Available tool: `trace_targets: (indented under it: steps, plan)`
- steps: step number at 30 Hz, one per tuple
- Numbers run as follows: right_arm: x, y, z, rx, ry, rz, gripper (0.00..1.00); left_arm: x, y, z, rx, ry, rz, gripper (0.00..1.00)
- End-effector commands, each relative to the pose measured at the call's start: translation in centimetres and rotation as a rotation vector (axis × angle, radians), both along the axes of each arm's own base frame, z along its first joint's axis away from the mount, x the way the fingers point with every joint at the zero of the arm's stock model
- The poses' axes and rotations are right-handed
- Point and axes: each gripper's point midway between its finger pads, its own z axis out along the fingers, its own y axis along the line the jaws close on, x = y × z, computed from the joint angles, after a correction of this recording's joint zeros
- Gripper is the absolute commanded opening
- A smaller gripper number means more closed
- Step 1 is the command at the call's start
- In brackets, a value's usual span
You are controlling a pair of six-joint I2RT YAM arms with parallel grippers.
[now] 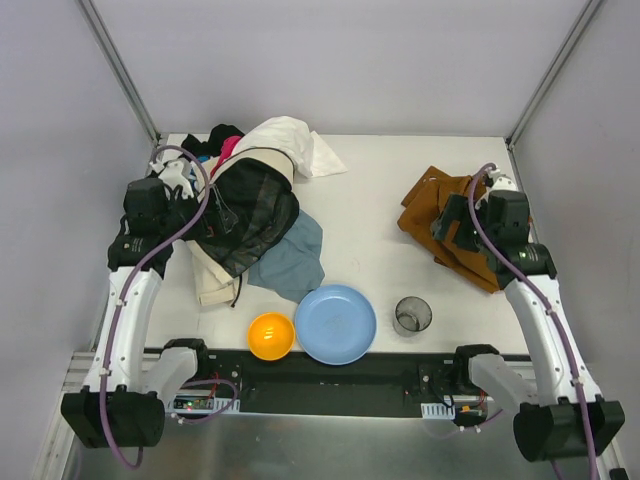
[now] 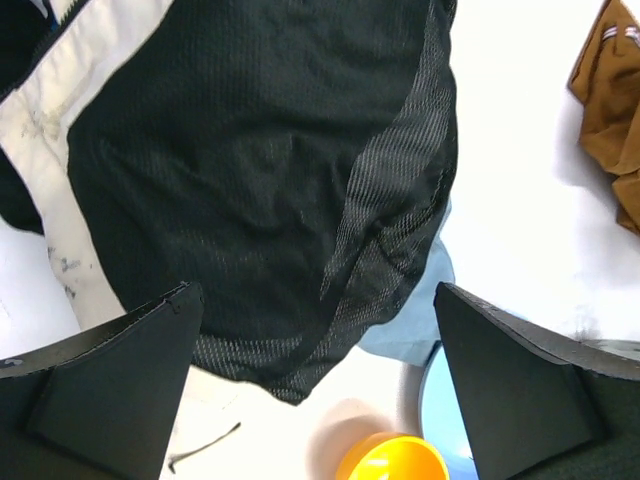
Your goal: Pick out a specific cloth from the pile
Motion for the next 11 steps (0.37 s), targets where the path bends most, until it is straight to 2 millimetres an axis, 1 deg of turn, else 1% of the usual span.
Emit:
trace_targets:
  steps: [1, 5, 6, 8, 11]
  plan:
    - [-2.0, -0.5, 0.2, 0.008, -0.072, -0.026, 0.96, -1.8, 0.6, -1.3, 0.069, 0.006, 0.026, 0.99]
    - [-4.2, -0.7, -0.1, 0.011, -0.124, -0.022, 0.96, -3.1, 0.5, -1.8, 0.057, -0.007, 0.043, 0.99]
    - [-4.6, -1.4, -0.2, -0.010, -0.137, -0.049, 0.96, -3.3, 0.6, -1.8, 0.056, -0.013, 0.050, 0.99]
    - [-5.2, -1.7, -0.4, -0.019, -0.158, -0.056, 0.96, -3.7, 0.6, -1.9, 0.059, -0.027, 0.054, 0.99]
    - [-5.8, -1.9, -0.6, -0.030, -0.185, -0.058, 0.96, -3.7, 1.5, -1.9, 0.071, -0.048, 0.115, 0.99]
